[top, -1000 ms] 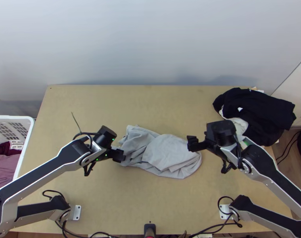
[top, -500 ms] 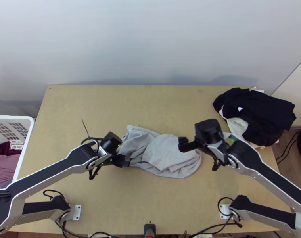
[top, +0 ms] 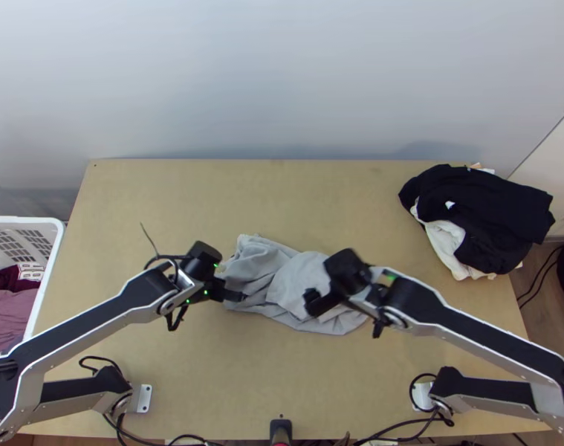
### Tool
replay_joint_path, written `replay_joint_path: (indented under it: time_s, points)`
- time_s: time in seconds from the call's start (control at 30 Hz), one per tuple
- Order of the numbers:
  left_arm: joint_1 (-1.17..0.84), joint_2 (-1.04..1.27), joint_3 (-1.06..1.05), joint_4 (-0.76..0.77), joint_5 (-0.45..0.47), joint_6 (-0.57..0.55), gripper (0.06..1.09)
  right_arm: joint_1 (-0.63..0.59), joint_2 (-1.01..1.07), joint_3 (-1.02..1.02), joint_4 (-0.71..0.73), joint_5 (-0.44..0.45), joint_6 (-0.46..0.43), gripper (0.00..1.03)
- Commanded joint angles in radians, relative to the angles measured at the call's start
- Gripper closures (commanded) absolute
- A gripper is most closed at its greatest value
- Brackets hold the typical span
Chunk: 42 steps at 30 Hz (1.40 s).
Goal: Fold the t-shirt
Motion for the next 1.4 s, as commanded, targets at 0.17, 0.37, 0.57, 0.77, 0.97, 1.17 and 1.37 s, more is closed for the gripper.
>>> replay_joint_path:
  time_s: [0.17, 0.37, 0.57, 0.77, 0.97, 1.17, 1.37]
  points:
    - [0.065, -0.028, 0.038, -0.029, -0.001, 0.002, 1.05, 0.186, 0.184, -0.004, 0.152, -0.001, -0.022, 0.05]
    - [0.072, -0.025, 0.044, -0.027, 0.001, 0.0, 1.05, 0.192, 0.23, 0.004, 0.166, 0.001, -0.027, 0.05]
    - [0.092, -0.015, 0.056, -0.026, 0.018, -0.005, 1.05, 0.181, 0.305, -0.004, 0.209, 0.084, -0.024, 0.09]
    - [0.115, -0.02, 0.084, -0.03, 0.019, 0.0, 1.05, 0.172, 0.354, 0.004, 0.238, 0.185, -0.064, 0.57]
    - [0.154, -0.028, 0.14, -0.055, 0.024, 0.006, 1.05, 0.155, 0.33, 0.054, 0.223, 0.254, -0.119, 1.0]
    - [0.257, -0.029, 0.235, -0.084, 0.055, 0.005, 1.05, 0.006, 0.244, 0.195, 0.122, 0.26, -0.142, 1.0]
    - [0.358, -0.028, 0.361, -0.136, 0.073, 0.005, 1.05, -0.139, 0.184, 0.396, -0.001, 0.258, -0.187, 1.0]
